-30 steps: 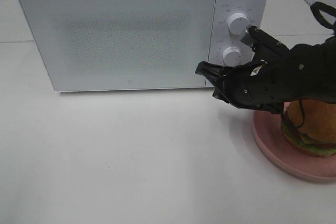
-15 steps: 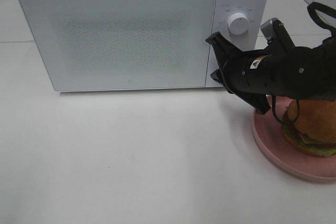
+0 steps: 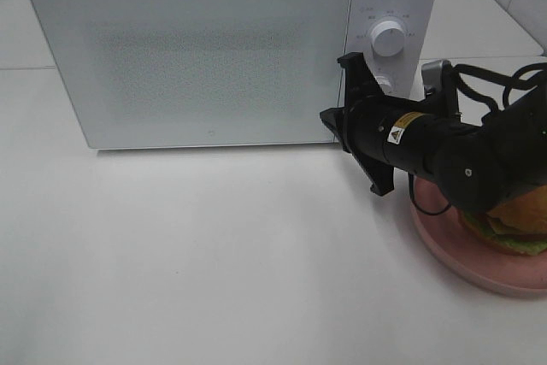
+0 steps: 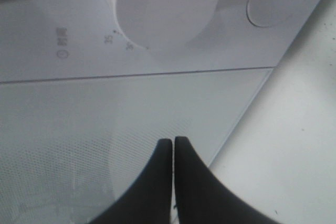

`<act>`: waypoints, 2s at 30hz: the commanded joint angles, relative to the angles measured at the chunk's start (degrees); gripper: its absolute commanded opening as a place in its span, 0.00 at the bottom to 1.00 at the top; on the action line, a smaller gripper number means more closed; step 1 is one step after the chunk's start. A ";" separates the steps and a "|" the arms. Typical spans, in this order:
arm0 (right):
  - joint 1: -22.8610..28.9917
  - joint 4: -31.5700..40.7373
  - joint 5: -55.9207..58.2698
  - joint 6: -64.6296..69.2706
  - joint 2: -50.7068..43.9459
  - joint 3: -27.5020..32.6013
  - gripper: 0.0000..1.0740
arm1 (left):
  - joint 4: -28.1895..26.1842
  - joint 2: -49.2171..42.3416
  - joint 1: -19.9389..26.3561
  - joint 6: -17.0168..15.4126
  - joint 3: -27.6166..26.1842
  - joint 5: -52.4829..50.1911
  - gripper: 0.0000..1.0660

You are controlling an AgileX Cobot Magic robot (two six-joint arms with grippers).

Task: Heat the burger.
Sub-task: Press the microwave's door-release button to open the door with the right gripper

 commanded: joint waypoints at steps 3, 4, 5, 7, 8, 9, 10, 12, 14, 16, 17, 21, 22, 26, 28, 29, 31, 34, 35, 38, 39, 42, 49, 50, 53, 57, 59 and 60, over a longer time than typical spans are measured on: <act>0.29 3.38 -3.78 1.03 1.09 0.11 0.01 | -0.29 -1.43 -0.34 -0.06 0.17 -0.40 0.92; 0.29 6.02 -3.44 0.86 1.43 0.11 0.02 | -0.29 -1.38 -0.34 -0.06 0.17 -0.40 0.92; 0.29 8.31 -3.55 0.86 1.95 0.11 0.02 | -0.29 -1.26 -0.34 -0.06 0.17 -0.40 0.92; 0.29 9.40 -3.55 0.86 2.29 0.11 0.02 | -0.29 -1.20 -0.34 -0.06 0.17 -0.40 0.92; 0.29 10.77 -3.55 0.86 3.15 0.11 0.02 | -0.29 -1.15 -0.34 -0.06 0.17 -0.40 0.92; 0.29 10.77 -3.55 0.86 3.15 0.11 0.02 | -0.29 -1.15 -0.34 -0.06 0.17 -0.40 0.92; 0.29 11.00 -3.61 0.86 3.78 0.11 0.02 | -0.29 -1.15 -0.34 -0.06 0.17 -0.40 0.92; 0.29 11.17 -4.64 0.86 4.98 0.11 0.01 | -0.29 -1.15 -0.34 -0.06 0.17 -0.40 0.92; 0.29 12.95 -6.99 0.86 6.59 0.17 0.00 | -0.29 -1.15 -0.34 -0.06 0.17 -0.40 0.92; 0.29 13.92 -8.02 0.86 7.05 0.17 0.00 | -0.29 -1.15 -0.34 -0.06 0.17 -0.40 0.92; 0.29 16.67 -9.97 0.80 7.79 0.17 0.00 | -0.29 -1.15 -0.34 -0.06 0.17 -0.40 0.92; 0.29 20.86 -9.97 0.11 7.91 0.11 0.00 | -0.29 -1.15 -0.34 -0.06 0.17 -0.40 0.92; 0.29 22.23 -10.03 -0.46 7.91 0.11 0.00 | -0.29 -1.15 -0.34 -0.06 0.17 -0.40 0.92; 0.11 26.24 -10.03 -1.89 8.37 -0.23 0.00 | -0.29 -1.15 -0.34 -0.06 0.17 -0.40 0.92; 0.11 27.62 -10.14 -2.46 9.40 -0.74 0.00 | -0.29 -1.15 -0.34 -0.06 0.17 -0.40 0.92; 0.11 27.62 -10.14 -2.46 9.40 -0.74 0.00 | -0.29 -1.15 -0.34 -0.06 0.17 -0.40 0.92; 0.11 25.84 -13.18 -0.92 10.71 -1.32 0.00 | -0.29 -1.15 -0.34 -0.06 0.17 -0.40 0.92; 0.11 25.44 -15.99 0.63 11.57 -1.60 0.00 | -0.29 -1.15 -0.34 -0.06 0.17 -0.40 0.92; 0.11 25.44 -15.99 0.63 11.57 -1.60 0.00 | -0.29 -1.15 -0.34 -0.06 0.17 -0.40 0.92; 0.11 26.59 -16.27 0.69 11.97 -2.06 0.00 | -0.29 -1.15 -0.34 -0.06 0.17 -0.40 0.92; 0.11 26.36 -16.33 0.74 11.97 -2.81 0.00 | -0.29 -1.15 -0.34 -0.06 0.17 -0.40 0.92; 0.11 26.36 -14.95 0.69 12.09 -4.01 0.00 | -0.29 -1.15 -0.34 -0.06 0.17 -0.40 0.92; 0.11 25.61 -14.09 0.80 12.89 -6.19 0.00 | -0.29 -1.15 -0.34 -0.06 0.17 -0.40 0.92; 0.11 25.04 -14.27 0.80 12.89 -6.93 0.00 | -0.29 -1.15 -0.34 -0.06 0.17 -0.40 0.92; 0.11 25.04 -14.21 0.80 12.89 -8.08 0.00 | -0.29 -1.15 -0.34 -0.06 0.17 -0.40 0.92; 0.11 25.32 -13.75 0.06 12.89 -8.94 0.00 | -0.29 -1.15 -0.34 -0.06 0.17 -0.40 0.92; 0.00 25.44 -13.81 -0.97 12.89 -9.63 0.00 | -0.29 -1.15 -0.34 -0.06 0.17 -0.40 0.92; -0.69 24.41 -13.87 -1.20 12.89 -10.66 0.00 | -0.29 -1.15 -0.34 -0.06 0.17 -0.40 0.92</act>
